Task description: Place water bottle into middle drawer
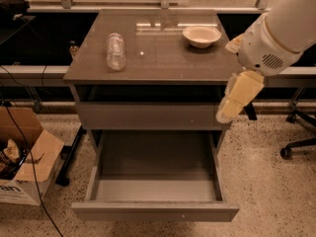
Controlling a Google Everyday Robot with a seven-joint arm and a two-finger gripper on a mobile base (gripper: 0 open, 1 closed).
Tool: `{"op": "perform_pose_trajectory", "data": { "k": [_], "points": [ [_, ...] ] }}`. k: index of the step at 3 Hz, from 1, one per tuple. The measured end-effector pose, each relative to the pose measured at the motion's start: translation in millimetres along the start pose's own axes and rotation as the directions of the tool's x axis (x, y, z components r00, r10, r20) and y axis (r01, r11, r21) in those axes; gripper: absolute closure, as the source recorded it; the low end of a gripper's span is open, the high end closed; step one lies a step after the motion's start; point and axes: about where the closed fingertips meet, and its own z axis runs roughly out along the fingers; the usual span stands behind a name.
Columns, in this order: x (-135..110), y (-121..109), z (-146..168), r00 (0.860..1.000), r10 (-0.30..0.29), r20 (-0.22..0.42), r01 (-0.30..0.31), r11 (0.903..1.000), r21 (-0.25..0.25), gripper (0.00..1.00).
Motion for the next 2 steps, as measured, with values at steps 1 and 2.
{"op": "perform_pose_trajectory", "data": {
  "k": [1, 2],
  "points": [
    [-19, -26, 32, 0.997, 0.021, 0.069, -0.021, 0.9998, -0.003, 0.0],
    [-36, -55, 72, 0.994, 0.014, 0.11, -0.012, 0.9996, -0.025, 0.0]
  ]
}}
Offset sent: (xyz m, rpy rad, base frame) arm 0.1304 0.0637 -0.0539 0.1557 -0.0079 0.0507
